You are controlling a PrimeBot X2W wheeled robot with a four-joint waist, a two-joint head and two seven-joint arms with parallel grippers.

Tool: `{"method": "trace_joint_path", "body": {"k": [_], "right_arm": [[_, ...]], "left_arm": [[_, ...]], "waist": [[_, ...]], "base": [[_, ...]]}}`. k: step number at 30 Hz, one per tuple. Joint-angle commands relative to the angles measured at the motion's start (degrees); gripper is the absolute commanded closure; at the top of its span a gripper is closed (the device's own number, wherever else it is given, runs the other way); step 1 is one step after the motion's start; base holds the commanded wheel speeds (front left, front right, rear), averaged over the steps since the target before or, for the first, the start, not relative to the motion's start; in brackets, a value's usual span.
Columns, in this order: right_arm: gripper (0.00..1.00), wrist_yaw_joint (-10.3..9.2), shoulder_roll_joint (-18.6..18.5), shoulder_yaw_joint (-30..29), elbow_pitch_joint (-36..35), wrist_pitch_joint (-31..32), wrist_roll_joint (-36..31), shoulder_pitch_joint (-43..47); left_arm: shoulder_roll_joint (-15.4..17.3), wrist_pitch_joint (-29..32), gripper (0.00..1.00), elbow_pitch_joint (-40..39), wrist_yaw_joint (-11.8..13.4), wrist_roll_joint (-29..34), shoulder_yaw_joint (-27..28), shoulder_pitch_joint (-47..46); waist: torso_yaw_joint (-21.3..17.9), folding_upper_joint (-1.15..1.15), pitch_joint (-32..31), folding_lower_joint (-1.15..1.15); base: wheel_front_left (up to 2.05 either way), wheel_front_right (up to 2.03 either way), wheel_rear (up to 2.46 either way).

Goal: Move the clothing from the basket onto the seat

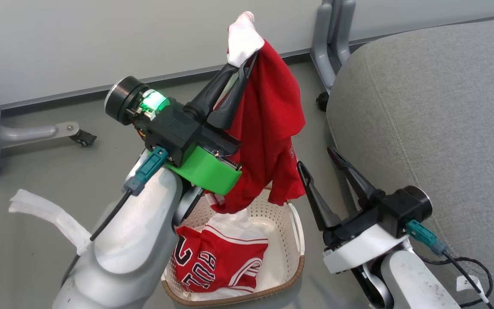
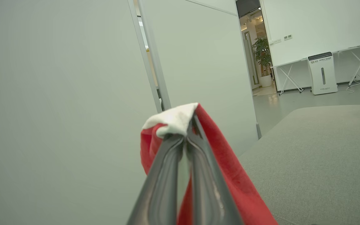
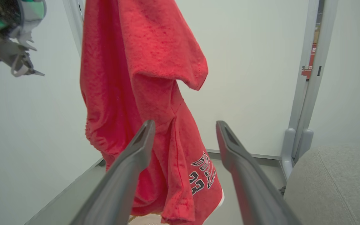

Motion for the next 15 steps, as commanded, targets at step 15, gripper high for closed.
{"method": "trace_joint_path", "body": {"k": [15], "right_arm": [[0.00, -0.02, -0.2, 4.7, 3.3, -0.1, 4.3, -7.7]], "left_arm": [[-1.3, 0.0, 1.00, -1.2, -0.2, 0.2, -3.3, -0.4]], "waist": [[2.5, 0.00, 0.4, 0.00]], "base": [[0.00, 0.00, 0.00]]}}
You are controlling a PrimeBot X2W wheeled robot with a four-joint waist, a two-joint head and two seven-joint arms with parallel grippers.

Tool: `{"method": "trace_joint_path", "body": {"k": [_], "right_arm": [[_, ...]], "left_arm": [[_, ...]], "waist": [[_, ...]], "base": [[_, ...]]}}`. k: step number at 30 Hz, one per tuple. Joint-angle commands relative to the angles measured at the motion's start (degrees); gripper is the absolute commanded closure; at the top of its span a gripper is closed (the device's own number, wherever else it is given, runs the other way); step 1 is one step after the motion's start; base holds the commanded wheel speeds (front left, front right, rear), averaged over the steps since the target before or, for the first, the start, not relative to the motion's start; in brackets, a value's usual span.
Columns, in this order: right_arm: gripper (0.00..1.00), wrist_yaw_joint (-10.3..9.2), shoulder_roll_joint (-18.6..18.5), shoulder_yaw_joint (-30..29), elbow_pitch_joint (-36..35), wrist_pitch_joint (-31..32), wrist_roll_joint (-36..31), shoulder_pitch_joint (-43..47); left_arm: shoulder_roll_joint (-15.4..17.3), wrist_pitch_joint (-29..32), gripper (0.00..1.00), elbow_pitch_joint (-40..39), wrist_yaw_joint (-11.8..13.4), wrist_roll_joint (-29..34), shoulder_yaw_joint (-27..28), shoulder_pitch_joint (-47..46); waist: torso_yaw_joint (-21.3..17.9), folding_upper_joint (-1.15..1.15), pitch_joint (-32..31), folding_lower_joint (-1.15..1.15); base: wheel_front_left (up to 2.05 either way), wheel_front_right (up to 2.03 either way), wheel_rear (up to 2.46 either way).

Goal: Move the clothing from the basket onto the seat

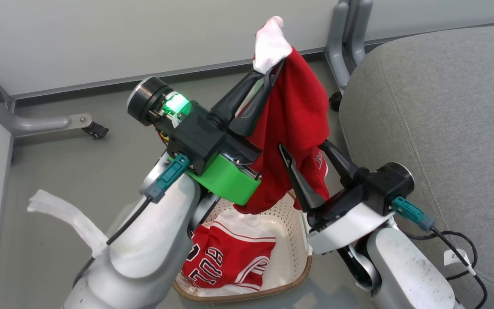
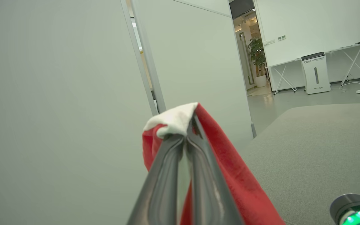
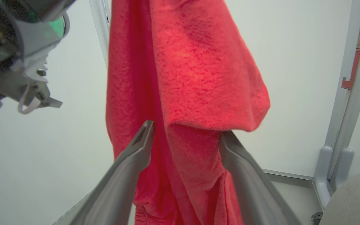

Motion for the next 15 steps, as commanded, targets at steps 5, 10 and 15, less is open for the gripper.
{"method": "trace_joint_path", "body": {"k": [5, 10, 15], "right_arm": [[0.00, -0.02, -0.2, -0.2, 2.0, -0.1, -0.3, -2.5], [1.00, -0.02, -0.2, 0.6, 2.3, -0.1, 0.6, -2.9], [1.00, -0.02, -0.2, 0.4, 2.4, -0.1, 0.4, -2.3]], "left_arm": [[-0.7, 0.0, 1.00, -1.0, -0.1, -0.1, -1.8, 0.8], [-0.8, 0.0, 1.00, -0.8, -0.1, -0.2, -2.3, 1.1], [-0.7, 0.0, 1.00, -0.4, -0.1, -0.1, -2.1, 1.4]], "waist": [[0.6, 0.00, 0.1, 0.00], [0.6, 0.00, 0.4, 0.00], [0.3, 0.00, 0.8, 0.00]], "base": [[0.00, 0.00, 0.00], [0.00, 0.00, 0.00], [0.00, 0.00, 0.00]]}}
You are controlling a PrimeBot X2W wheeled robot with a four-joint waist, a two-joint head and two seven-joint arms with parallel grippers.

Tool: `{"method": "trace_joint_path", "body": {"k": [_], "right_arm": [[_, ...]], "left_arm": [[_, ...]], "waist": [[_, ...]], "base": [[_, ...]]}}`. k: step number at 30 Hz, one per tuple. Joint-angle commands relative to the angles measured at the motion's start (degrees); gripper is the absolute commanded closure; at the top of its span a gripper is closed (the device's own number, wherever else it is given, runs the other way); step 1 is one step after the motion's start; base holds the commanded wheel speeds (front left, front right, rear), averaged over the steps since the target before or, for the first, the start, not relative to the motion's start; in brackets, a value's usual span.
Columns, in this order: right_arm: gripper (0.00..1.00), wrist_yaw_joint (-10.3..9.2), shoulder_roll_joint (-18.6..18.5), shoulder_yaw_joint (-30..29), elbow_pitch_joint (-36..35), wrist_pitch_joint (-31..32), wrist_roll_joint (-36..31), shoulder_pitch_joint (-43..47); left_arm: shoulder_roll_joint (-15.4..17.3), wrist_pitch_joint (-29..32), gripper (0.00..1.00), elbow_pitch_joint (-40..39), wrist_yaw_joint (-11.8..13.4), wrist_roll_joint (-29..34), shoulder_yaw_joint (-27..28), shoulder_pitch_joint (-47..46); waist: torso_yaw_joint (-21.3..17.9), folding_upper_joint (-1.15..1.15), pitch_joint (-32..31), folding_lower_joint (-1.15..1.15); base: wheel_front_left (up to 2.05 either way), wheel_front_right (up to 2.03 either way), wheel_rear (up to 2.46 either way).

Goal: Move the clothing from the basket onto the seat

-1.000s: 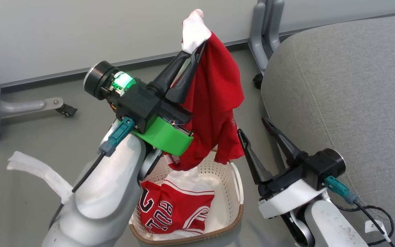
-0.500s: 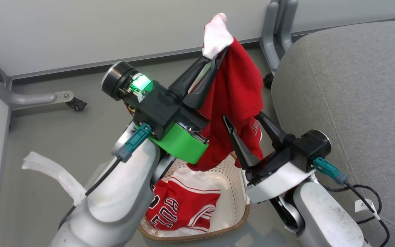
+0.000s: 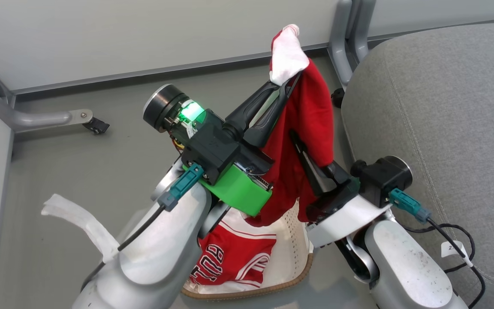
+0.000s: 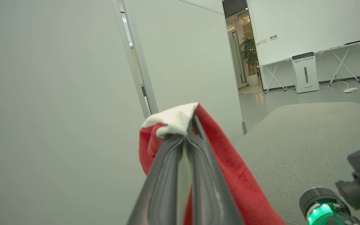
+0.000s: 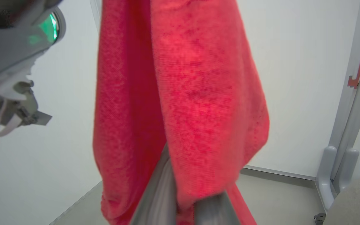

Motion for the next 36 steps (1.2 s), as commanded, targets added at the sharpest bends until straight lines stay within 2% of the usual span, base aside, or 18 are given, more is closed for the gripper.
{"method": "trace_joint_path", "body": {"k": [1, 15, 16, 17, 18, 19, 30, 36], "right_arm": [[1.00, -0.02, -0.2, -0.1, 0.1, 0.0, -0.1, 0.1], [1.00, -0.02, -0.2, -0.3, -0.6, 0.0, 0.3, 0.4], [1.00, -0.02, -0.2, -0.3, -0.6, 0.0, 0.3, 0.3], [1.00, -0.02, -0.2, -0.4, -0.6, 0.0, 0.4, 0.3], [1.00, -0.02, -0.2, -0.5, -0.6, 0.0, 0.4, 0.3], [1.00, -0.02, -0.2, -0.7, -0.6, 0.0, 0.5, 0.3], [1.00, -0.02, -0.2, -4.4, -1.3, 0.0, -0.6, 0.8], [1.00, -0.02, -0.2, -6.0, -1.6, 0.0, -1.3, 2.0]], "left_arm": [[0.0, 0.0, 1.00, 0.2, -0.1, 0.1, 0.2, 0.7], [0.3, 0.0, 1.00, 1.2, -0.1, 0.0, -0.1, 0.8], [0.4, 0.0, 0.83, 1.4, -0.1, 0.0, 0.0, 0.8], [0.3, 0.0, 0.57, 1.5, -0.1, 0.0, -0.1, 0.9], [0.3, 0.0, 0.08, 1.5, -0.1, 0.0, 0.0, 0.9], [0.3, 0.0, 0.00, 1.8, -0.1, 0.1, 0.0, 1.1], [0.5, 0.0, 0.00, 2.6, -0.1, 1.0, 0.1, 1.4], [0.8, 0.0, 0.00, 2.8, -0.1, 1.1, 0.1, 1.8]], "waist": [[-0.2, 0.00, 0.1, 0.00], [-0.1, 0.00, 0.3, 0.00], [-0.1, 0.00, 0.3, 0.00], [-0.1, 0.00, 0.3, 0.00], [0.0, 0.00, 0.3, 0.00], [0.0, 0.00, 0.3, 0.00], [0.1, 0.00, 1.2, 0.00], [-1.1, 0.00, 1.6, 0.00]], "base": [[0.00, 0.00, 0.00], [0.00, 0.00, 0.00], [0.00, 0.00, 0.00], [0.00, 0.00, 0.00], [0.00, 0.00, 0.00], [0.00, 0.00, 0.00], [0.00, 0.00, 0.00], [0.00, 0.00, 0.00]]}}
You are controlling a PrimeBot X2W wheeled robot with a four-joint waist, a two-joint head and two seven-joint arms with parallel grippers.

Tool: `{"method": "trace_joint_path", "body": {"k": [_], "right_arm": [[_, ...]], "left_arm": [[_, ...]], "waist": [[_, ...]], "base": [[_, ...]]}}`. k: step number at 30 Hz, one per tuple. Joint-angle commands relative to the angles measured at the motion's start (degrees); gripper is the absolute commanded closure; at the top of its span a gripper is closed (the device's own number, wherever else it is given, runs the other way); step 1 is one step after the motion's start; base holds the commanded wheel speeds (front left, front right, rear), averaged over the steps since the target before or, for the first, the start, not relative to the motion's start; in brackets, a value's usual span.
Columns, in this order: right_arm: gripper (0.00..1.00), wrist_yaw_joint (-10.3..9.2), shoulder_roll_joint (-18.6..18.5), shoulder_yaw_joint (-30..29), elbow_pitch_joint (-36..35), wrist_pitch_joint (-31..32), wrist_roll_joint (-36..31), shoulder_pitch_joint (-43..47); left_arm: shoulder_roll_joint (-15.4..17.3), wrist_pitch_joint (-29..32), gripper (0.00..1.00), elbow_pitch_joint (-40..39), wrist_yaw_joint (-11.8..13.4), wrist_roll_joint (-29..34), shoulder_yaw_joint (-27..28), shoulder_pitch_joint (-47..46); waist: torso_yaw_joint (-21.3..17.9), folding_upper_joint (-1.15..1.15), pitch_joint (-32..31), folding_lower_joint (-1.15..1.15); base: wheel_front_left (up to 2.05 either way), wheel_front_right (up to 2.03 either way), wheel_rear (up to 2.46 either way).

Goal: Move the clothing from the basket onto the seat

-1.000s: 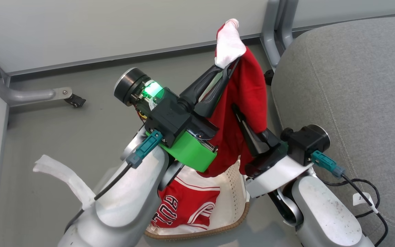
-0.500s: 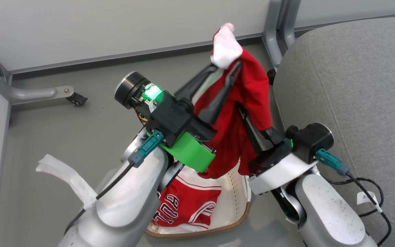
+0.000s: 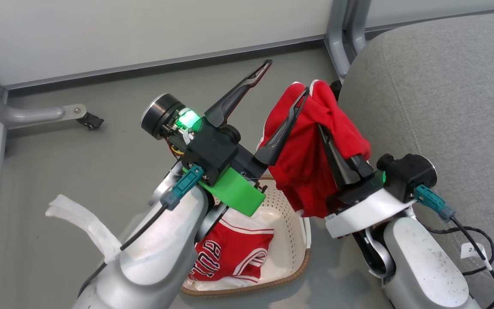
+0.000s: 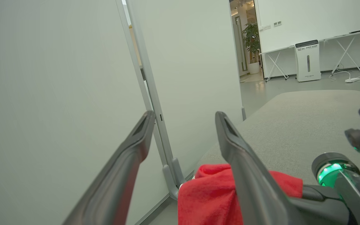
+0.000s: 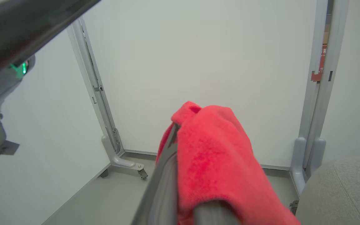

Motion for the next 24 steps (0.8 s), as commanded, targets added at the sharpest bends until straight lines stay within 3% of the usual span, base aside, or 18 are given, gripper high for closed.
{"method": "trace_joint_path", "body": {"k": [1, 24], "right_arm": [[1.00, -0.02, -0.2, -0.4, -0.3, 0.0, -0.5, 0.7], [1.00, -0.02, -0.2, -8.8, -5.8, 0.0, -3.4, 3.1]], "left_arm": [[0.4, 0.0, 0.00, 0.1, -0.1, 0.5, 0.1, 1.0], [1.5, 0.1, 0.00, 1.8, -0.1, -0.2, -5.4, -1.6]], "waist": [[-0.8, 0.00, 0.2, 0.00], [-16.1, 0.00, 6.9, 0.00]], "base": [[0.00, 0.00, 0.00], [0.00, 0.00, 0.00]]}}
